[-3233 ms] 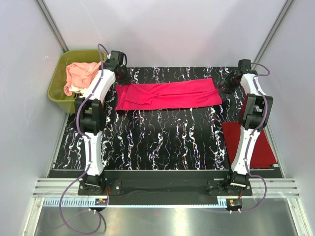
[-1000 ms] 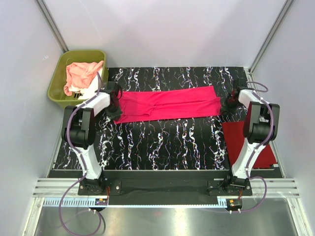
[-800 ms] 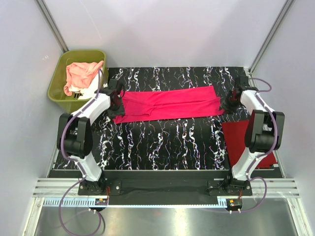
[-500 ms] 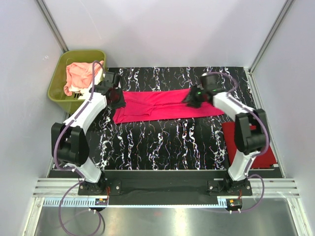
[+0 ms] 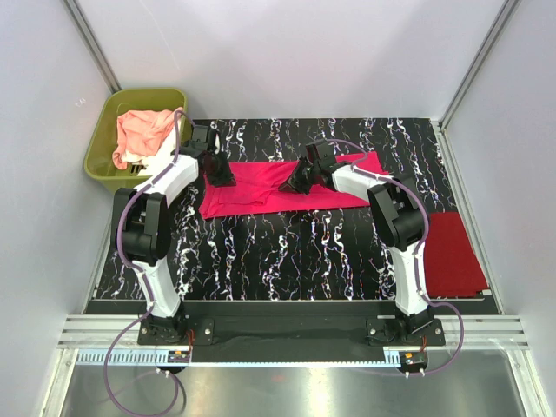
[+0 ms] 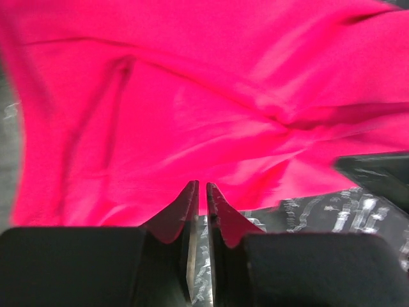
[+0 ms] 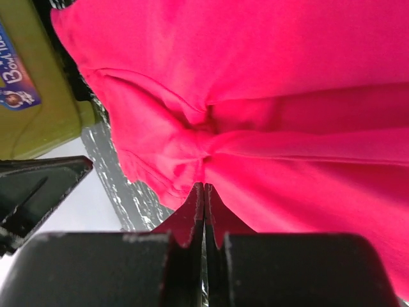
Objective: Fold and stack the t-shirts
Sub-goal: Fold the tshirt
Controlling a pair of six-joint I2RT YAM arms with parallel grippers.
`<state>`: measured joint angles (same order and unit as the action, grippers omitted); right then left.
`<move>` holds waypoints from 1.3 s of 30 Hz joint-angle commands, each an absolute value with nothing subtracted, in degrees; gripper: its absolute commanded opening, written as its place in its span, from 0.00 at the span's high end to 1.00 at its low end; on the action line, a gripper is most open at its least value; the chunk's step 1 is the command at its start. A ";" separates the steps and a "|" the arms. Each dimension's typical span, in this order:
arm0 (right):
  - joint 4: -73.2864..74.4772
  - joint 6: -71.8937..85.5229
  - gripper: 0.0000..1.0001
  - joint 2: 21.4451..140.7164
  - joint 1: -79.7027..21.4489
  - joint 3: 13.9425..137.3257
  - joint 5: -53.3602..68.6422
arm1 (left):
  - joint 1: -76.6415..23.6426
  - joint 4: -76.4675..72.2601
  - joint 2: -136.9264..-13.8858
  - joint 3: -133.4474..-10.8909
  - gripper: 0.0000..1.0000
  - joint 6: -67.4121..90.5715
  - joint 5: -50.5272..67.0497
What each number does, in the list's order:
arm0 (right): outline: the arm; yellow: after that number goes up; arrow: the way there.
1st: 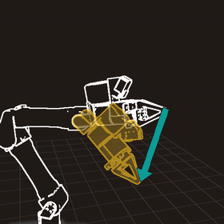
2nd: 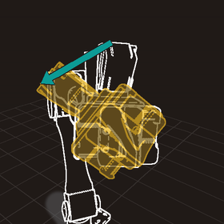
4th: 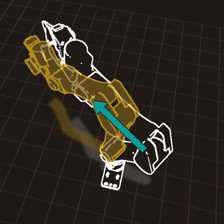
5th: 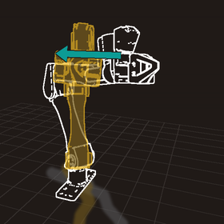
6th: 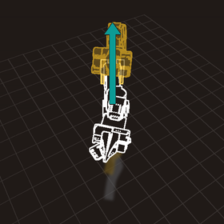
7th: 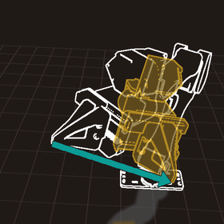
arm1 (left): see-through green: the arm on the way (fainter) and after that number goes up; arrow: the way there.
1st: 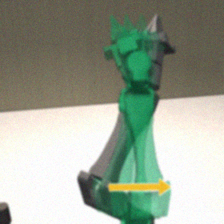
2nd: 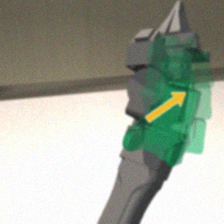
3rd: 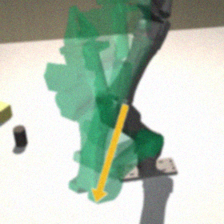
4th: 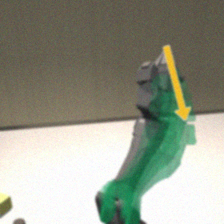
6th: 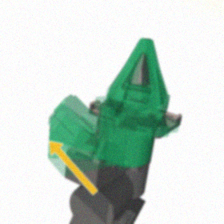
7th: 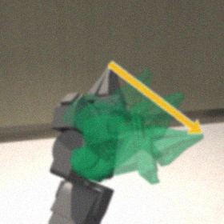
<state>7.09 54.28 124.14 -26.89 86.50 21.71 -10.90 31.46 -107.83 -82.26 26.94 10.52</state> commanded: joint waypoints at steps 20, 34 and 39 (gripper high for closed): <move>2.98 57.39 1.00 131.48 -28.30 93.33 21.09 | -13.27 17.05 -109.95 -79.54 0.81 33.84 24.08; 4.92 56.69 1.00 135.26 -27.33 97.65 21.18 | -14.85 18.72 -112.58 -83.05 0.78 32.78 24.70; 4.57 55.64 1.00 134.91 -26.81 96.15 21.97 | -14.94 19.34 -114.60 -86.22 0.77 32.61 24.70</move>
